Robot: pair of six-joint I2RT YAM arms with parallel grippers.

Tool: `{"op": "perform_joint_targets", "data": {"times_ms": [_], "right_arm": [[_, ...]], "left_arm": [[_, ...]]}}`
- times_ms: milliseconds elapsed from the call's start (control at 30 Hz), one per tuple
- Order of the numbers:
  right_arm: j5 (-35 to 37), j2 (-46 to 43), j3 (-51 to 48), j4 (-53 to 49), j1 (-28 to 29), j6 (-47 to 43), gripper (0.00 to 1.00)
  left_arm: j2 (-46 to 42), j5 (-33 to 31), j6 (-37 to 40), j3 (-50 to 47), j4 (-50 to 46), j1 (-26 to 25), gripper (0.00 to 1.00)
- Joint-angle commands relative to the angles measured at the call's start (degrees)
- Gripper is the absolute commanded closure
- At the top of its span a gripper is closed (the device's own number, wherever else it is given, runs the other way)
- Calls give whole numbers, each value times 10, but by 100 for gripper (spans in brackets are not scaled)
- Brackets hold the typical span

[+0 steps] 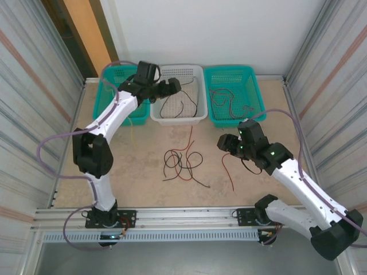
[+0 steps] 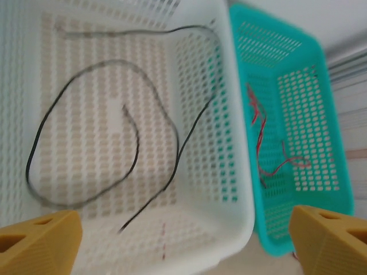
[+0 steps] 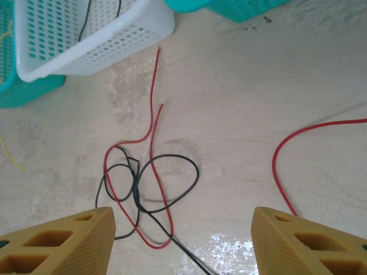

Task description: Untangle the cables

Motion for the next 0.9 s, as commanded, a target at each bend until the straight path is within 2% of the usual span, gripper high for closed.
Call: {"op": "perform_joint_targets", "data": {"times_ms": [0, 233, 333, 433, 633, 867], "right_arm": [[1, 20, 3, 1, 15, -2, 38], [12, 101, 15, 31, 70, 1, 37], [16, 142, 20, 52, 100, 14, 38], [12, 192, 23, 80, 125, 26, 40], [-5, 286, 41, 109, 134, 32, 44], [-45, 357, 55, 204, 150, 36, 47]], "left_arm": [[-135, 14, -3, -59, 17, -4, 14], [-363, -7, 12, -315, 41, -76, 22], [-429, -26, -9, -408, 16, -108, 24], [-487, -23, -49, -495, 19, -117, 27], [-531, 4, -121, -604, 62, -121, 33], [-506, -14, -129, -606, 71, -141, 38]]}}
